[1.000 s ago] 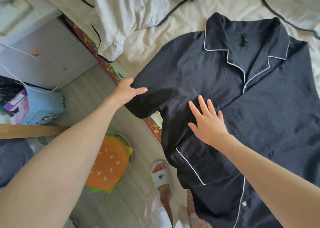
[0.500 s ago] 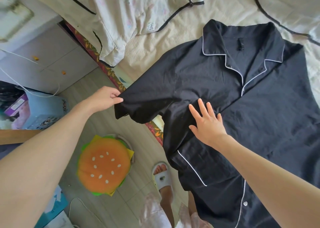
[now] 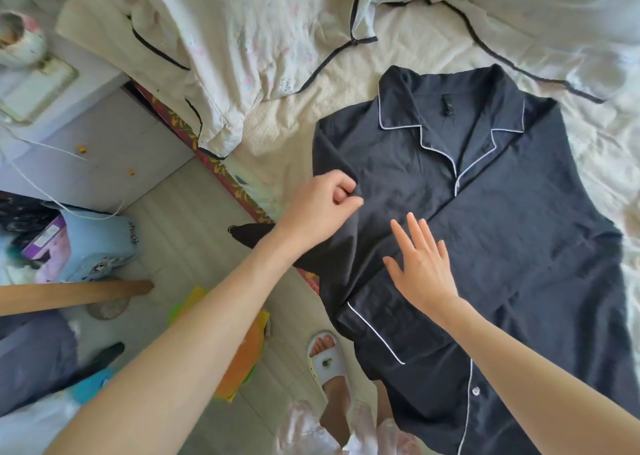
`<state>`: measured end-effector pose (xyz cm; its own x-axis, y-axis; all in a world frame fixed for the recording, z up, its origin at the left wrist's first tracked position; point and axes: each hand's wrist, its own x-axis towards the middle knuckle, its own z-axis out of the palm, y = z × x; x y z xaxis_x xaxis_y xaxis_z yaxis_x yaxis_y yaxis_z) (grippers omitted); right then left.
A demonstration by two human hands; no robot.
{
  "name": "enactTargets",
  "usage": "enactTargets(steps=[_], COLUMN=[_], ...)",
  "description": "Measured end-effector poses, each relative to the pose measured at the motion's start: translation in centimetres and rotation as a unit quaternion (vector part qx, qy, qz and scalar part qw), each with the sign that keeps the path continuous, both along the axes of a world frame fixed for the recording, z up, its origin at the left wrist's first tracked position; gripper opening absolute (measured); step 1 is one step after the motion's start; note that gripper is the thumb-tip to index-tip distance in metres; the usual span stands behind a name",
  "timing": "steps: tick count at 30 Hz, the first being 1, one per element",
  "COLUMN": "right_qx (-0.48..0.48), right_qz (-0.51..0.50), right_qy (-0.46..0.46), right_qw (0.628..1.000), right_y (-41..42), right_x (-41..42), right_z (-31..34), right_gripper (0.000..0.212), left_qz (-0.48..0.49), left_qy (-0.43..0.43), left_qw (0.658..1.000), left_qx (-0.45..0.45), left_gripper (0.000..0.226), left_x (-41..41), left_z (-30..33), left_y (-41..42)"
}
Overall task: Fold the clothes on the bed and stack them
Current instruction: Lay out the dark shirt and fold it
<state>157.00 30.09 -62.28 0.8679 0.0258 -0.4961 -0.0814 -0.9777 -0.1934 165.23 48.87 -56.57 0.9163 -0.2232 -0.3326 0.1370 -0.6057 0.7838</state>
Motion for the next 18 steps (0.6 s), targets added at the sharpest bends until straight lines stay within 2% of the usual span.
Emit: enactTargets(steps=[2,3,8,10,13,16,18], right_qx=[-0.022,-0.031,-0.069,-0.086,-0.096,-0.089,-0.073], right_qz=[-0.008,-0.012,-0.052,-0.065,-0.080,-0.076,-0.071], right_qy=[0.006,0.011,0.029,0.019,0.012,0.023,0.029], right_qw=[1.000,0.999,0.996,0.994,0.992,0.993,0.994], right_y=[-0.8,-1.2,-3.3,-3.9,-4.3,-4.7,-5.1], right_x=[-1.1,-1.5,-3.7,-4.5,-5.7,-6.6,-6.7], right_z=[0.2,0.1,-0.6,-0.9,-1.2,-1.5,-1.6], right_gripper=[0.063,0.063,0.063,0.063,0.064,0.065,0.066], left_qz=[-0.072,-0.092,-0.033,-0.040,-0.036,-0.036,0.017], left_qy=[0.040,0.048,-0.001,0.030,0.099,0.159,0.158], left_qw=[0.996,0.994,0.994,0.985,0.977,0.965,0.965], left_qx=[-0.036,-0.030,0.102,0.164,0.186,0.204,0.206], left_gripper=[0.031,0.035,0.042,0.052,0.065,0.064,0.056], left_x=[-1.1,-1.6,-3.5,-3.9,-4.4,-5.0,-5.2], left_z=[-0.6,-1.2,-5.5,-7.2,-8.6,-9.4,-9.7], left_y=[-2.9,-3.5,0.1,2.3,3.3,2.6,2.1])
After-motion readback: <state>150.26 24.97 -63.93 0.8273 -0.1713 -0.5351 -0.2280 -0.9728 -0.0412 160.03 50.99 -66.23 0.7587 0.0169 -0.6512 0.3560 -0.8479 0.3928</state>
